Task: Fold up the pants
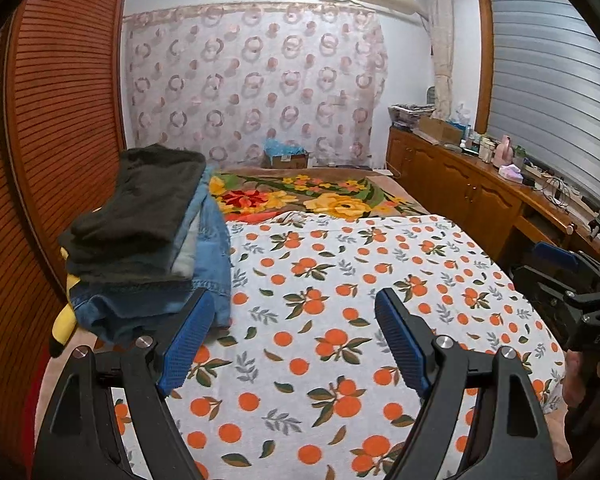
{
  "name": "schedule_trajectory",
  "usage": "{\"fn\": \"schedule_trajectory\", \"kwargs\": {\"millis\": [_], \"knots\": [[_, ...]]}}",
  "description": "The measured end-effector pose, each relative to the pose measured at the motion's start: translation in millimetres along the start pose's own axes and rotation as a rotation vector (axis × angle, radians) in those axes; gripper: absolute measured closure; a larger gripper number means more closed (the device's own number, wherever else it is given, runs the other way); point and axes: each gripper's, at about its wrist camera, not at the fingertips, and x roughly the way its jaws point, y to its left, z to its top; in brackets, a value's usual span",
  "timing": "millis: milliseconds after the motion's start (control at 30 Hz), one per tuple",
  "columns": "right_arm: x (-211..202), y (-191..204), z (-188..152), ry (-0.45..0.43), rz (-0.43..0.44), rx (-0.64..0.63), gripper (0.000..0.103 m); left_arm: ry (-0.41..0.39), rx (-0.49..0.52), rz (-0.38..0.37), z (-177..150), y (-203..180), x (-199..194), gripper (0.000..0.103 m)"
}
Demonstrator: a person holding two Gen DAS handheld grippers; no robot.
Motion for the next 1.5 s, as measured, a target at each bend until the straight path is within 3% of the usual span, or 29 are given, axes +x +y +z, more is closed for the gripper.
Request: {"fn": "schedule_trajectory", "kwargs": {"millis": [833, 1500], "knots": [[-53.2, -0.7, 6.9, -0.136, -0.040, -0.010, 0.001, -0.127, 0.035, -0.009, 33.4, -23.3, -51.8, 0.020], [-59.0, 2.5, -1.3, -0.205, -0.046, -0.026, 0.001, -0.186, 0.028, 0.019, 37.0, -19.4, -75.3, 0.020]]}}
